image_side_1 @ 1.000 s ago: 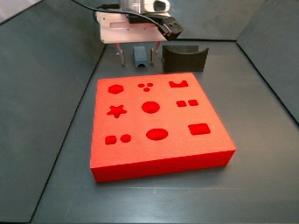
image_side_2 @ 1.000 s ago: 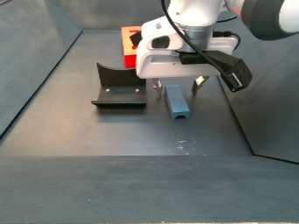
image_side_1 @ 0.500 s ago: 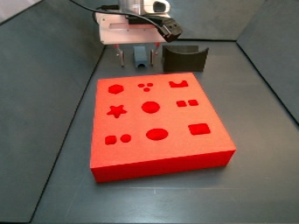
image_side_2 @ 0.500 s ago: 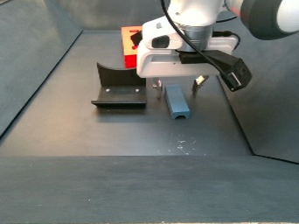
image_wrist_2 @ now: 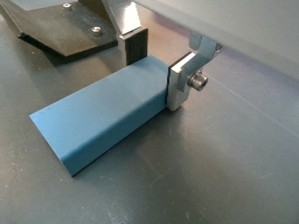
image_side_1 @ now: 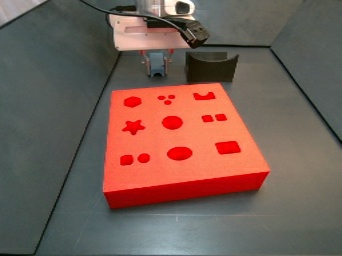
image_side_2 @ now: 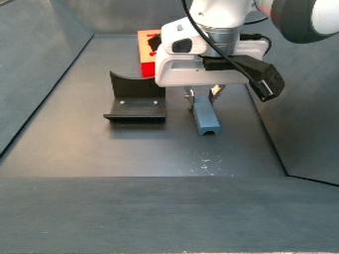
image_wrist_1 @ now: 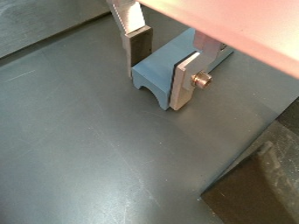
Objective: Pick up the arch object. Move up. Place the arch object on the fixture. Regrasp the arch object. Rotate the arch object. Move to above the board. Insert the arch object.
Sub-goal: Pick up the arch object.
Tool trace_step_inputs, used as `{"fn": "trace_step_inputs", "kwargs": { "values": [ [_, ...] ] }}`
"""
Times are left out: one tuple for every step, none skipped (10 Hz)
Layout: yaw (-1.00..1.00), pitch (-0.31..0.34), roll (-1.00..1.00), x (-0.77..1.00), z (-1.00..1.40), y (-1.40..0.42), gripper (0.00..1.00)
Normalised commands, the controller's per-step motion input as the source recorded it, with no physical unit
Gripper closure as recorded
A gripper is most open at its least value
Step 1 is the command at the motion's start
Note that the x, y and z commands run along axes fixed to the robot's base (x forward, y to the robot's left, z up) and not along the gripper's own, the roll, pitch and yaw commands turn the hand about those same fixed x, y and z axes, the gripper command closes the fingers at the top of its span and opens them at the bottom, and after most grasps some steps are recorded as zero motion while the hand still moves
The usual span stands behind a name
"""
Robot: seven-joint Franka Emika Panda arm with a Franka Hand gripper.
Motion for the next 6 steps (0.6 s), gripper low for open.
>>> {"fn": "trace_step_inputs", "kwargs": {
  "values": [
    [0.01, 0.0, 0.14, 0.0, 0.0, -0.2, 1.0],
    [0.02, 0.0, 0.16, 0.0, 0.0, -0.25, 1.0],
    [0.0, 0.0, 0.0, 0.0, 0.0, 0.0, 1.0],
    [0.0, 0.0, 0.0, 0.0, 0.0, 0.0, 1.0],
    [0.0, 0.0, 0.0, 0.0, 0.0, 0.0, 1.0],
    [0.0, 0.0, 0.0, 0.0, 0.0, 0.0, 1.0]
  ]
}}
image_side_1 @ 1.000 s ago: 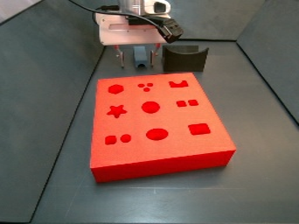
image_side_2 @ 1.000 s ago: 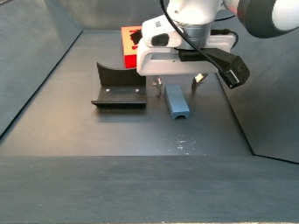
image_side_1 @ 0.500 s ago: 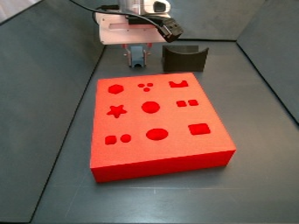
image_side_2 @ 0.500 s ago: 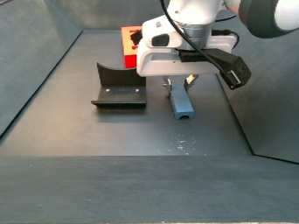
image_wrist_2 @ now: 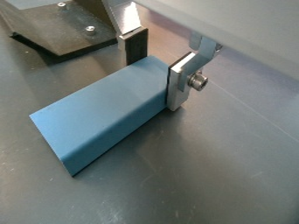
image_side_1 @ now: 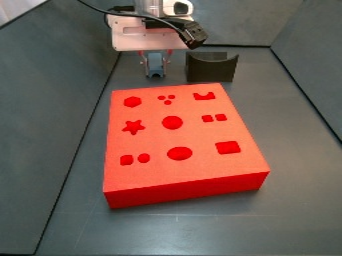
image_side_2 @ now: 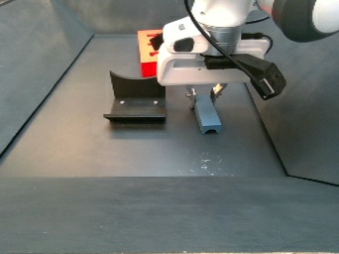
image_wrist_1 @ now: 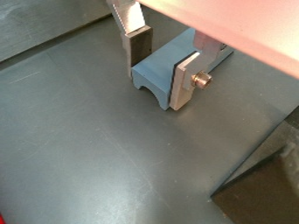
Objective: Pick up the arch object. Move up. Place the arch object on the fixture. Regrasp the arch object. Rotate the arch object. Move to above the board. Insert the arch object.
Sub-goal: Pick up the arch object.
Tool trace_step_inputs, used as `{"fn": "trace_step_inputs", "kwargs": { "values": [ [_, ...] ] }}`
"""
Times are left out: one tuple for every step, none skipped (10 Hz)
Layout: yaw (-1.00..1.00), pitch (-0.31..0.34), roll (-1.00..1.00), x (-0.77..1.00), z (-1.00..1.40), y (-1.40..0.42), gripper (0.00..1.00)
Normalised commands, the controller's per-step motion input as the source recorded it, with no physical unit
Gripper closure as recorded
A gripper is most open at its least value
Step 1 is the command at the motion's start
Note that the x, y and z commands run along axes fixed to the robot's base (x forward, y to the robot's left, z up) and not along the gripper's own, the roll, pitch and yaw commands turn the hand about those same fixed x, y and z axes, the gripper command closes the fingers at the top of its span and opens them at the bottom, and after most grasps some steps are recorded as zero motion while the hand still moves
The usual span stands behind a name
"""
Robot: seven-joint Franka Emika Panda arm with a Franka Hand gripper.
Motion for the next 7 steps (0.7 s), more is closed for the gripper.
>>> {"fn": "trace_step_inputs", "kwargs": {
  "values": [
    [0.0, 0.0, 0.0, 0.0, 0.0, 0.0, 1.0],
    [0.0, 0.0, 0.0, 0.0, 0.0, 0.0, 1.0],
    [0.0, 0.0, 0.0, 0.0, 0.0, 0.0, 1.0],
    [0.0, 0.0, 0.0, 0.0, 0.0, 0.0, 1.0],
    [0.0, 0.0, 0.0, 0.0, 0.0, 0.0, 1.0],
    [0.0, 0.0, 0.0, 0.0, 0.0, 0.0, 1.0],
    [0.0, 0.0, 0.0, 0.0, 0.0, 0.0, 1.0]
  ]
}}
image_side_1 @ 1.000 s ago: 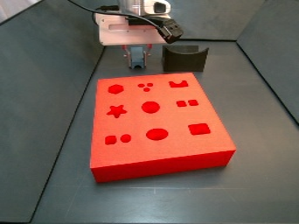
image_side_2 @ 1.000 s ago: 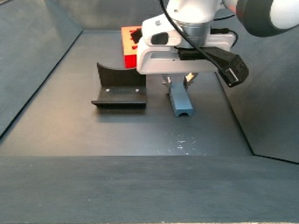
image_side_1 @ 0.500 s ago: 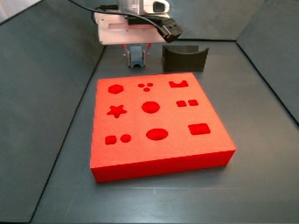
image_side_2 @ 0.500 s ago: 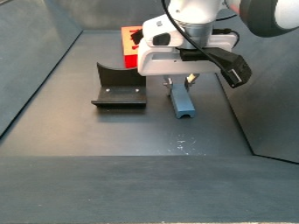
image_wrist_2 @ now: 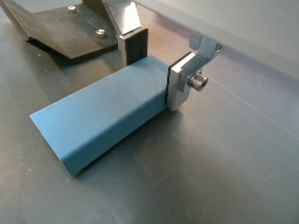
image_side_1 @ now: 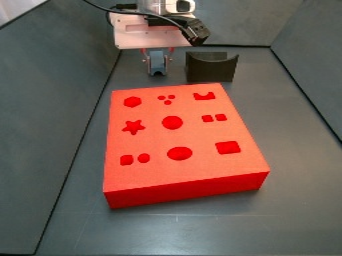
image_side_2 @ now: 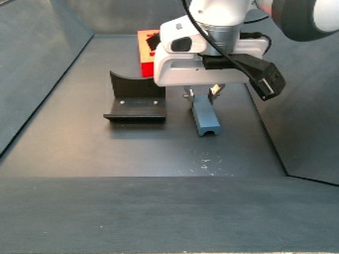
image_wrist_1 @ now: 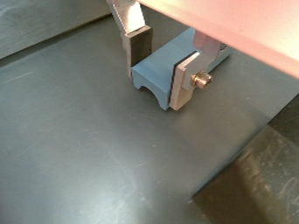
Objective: Pick up the arch object. Move up. Place the arch object on the fixture. Regrasp the arch object. Rotate the arch object. Move to above the board. Insert the arch object.
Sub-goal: Move up, then place the arch object on the fixture.
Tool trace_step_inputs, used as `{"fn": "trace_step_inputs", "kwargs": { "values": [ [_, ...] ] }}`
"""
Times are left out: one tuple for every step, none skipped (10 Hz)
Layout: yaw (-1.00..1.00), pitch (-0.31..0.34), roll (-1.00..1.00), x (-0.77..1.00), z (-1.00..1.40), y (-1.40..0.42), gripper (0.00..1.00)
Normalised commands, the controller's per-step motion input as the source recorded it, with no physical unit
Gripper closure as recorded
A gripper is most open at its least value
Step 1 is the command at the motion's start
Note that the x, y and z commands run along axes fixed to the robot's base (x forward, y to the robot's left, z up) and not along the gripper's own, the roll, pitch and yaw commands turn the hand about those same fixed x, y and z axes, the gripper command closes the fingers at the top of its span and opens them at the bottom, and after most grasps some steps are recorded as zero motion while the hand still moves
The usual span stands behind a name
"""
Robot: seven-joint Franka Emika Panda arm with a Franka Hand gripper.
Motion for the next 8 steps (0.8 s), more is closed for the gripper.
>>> {"fn": "trace_step_inputs", "kwargs": {
  "values": [
    [0.0, 0.0, 0.0, 0.0, 0.83, 0.0, 1.0],
    [-0.03, -0.019, -0.01, 0.06, 0.84, -0.08, 1.0],
    [-0.02, 0.004, -0.02, 0.03, 0.76, -0.06, 1.0],
    [0.0, 0.013, -0.04, 0.01, 0.6, -0.03, 1.0],
    [0.02, 0.013, -0.05, -0.01, 0.46, -0.03, 1.0],
    [0.02, 0.013, -0.07, -0.01, 0.27, -0.02, 1.0],
    [0.02, 0.016, -0.08, -0.02, 0.17, -0.01, 1.0],
    [0.0, 0.0, 0.0, 0.0, 1.0, 0.0, 1.0]
  ]
}}
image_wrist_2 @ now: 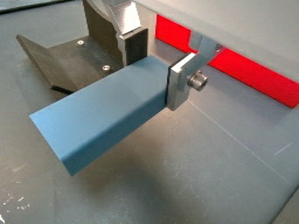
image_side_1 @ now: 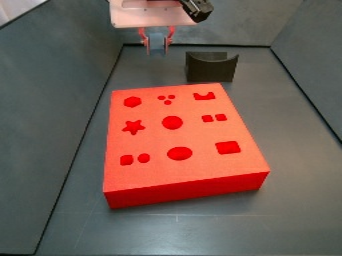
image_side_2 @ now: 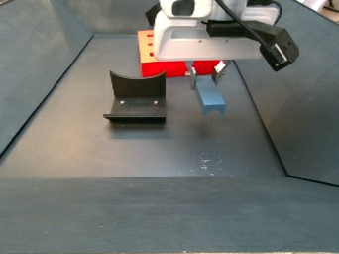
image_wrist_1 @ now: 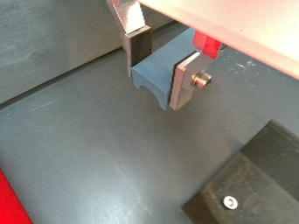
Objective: Pick up the arch object. Move up. Place the arch object on the fixture. Regrasp the arch object. Rotate the arch object. Move to above the board. Insert the arch object.
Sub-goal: Place the arch object on the fixture.
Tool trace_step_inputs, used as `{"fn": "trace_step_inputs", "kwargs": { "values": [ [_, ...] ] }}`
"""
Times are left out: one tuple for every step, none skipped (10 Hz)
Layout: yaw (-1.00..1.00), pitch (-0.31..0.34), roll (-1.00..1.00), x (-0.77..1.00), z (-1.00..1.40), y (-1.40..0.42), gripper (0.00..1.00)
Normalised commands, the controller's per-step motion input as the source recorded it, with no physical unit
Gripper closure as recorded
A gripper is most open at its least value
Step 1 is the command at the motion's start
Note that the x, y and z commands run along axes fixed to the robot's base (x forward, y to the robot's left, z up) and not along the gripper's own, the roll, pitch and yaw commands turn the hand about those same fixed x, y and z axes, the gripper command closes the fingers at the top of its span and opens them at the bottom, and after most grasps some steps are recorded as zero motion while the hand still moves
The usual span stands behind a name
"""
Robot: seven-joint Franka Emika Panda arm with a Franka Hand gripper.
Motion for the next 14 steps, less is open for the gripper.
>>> {"fn": "trace_step_inputs", "kwargs": {
  "values": [
    [0.0, 0.003, 0.0, 0.0, 1.0, 0.0, 1.0],
    [0.01, 0.023, -0.02, -0.01, 1.0, 0.0, 1.0],
    [0.02, 0.027, -0.03, -0.01, 1.0, 0.0, 1.0],
    [0.03, 0.024, -0.06, -0.02, 1.0, 0.0, 1.0],
    [0.03, 0.026, -0.07, -0.02, 1.0, -0.01, 1.0],
    [0.03, 0.023, -0.09, -0.02, 1.0, -0.01, 1.0],
    [0.02, 0.024, -0.1, -0.02, 1.0, -0.01, 1.0],
    [0.01, 0.026, -0.11, -0.02, 0.84, -0.01, 1.0],
    [0.0, 0.03, -0.12, -0.01, 0.74, 0.0, 1.0],
    [-0.01, 0.036, -0.12, 0.0, 0.55, 0.0, 1.0],
    [-0.01, 0.044, -0.13, 0.0, 0.4, 0.0, 1.0],
    [-0.02, 0.049, -0.14, 0.0, 0.19, 0.0, 1.0],
    [-0.24, 0.204, 0.01, 1.0, 0.31, -0.1, 1.0],
    [-0.23, 0.204, 0.01, 1.0, 0.26, -0.09, 1.0]
  ]
}}
